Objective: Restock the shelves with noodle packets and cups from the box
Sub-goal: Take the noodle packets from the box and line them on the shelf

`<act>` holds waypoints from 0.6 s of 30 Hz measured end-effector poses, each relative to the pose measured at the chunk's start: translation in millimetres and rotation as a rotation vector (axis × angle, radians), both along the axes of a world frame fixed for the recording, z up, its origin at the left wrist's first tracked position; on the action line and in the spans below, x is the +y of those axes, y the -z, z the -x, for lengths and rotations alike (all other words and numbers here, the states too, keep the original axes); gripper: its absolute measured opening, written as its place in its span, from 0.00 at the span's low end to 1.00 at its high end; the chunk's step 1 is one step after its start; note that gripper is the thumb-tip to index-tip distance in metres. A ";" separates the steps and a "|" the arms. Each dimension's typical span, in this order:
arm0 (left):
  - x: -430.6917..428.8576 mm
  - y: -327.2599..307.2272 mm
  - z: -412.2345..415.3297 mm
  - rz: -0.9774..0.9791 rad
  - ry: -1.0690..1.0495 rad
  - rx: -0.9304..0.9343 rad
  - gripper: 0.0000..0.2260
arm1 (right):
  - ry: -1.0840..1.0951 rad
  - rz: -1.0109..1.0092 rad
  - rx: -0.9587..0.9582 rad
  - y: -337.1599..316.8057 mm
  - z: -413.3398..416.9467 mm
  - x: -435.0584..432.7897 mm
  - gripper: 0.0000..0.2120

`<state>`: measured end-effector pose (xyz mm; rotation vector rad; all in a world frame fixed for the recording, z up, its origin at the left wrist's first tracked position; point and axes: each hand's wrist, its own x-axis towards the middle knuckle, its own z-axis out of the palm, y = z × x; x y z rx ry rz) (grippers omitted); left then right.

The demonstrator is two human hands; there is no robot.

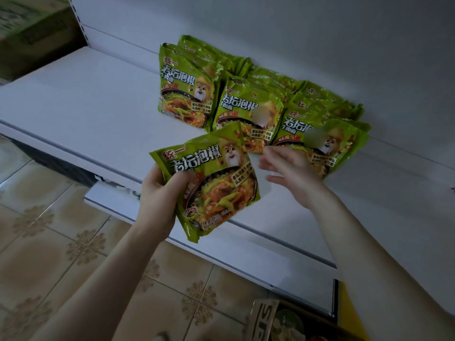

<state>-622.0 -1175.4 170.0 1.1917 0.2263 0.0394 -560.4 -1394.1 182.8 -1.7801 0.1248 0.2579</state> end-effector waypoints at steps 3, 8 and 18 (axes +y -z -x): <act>13.5 -5.2 -2.0 0.051 0.045 0.029 0.13 | -0.201 -0.055 0.107 -3.8 -2.9 13.8 0.14; 35.5 -6.0 -11.9 0.069 0.113 0.012 0.12 | -0.306 -0.092 0.147 -3.5 -3.8 34.0 0.15; 100.6 4.6 -63.3 -0.137 0.185 -0.089 0.11 | -0.089 -0.040 0.031 7.3 -15.9 99.9 0.12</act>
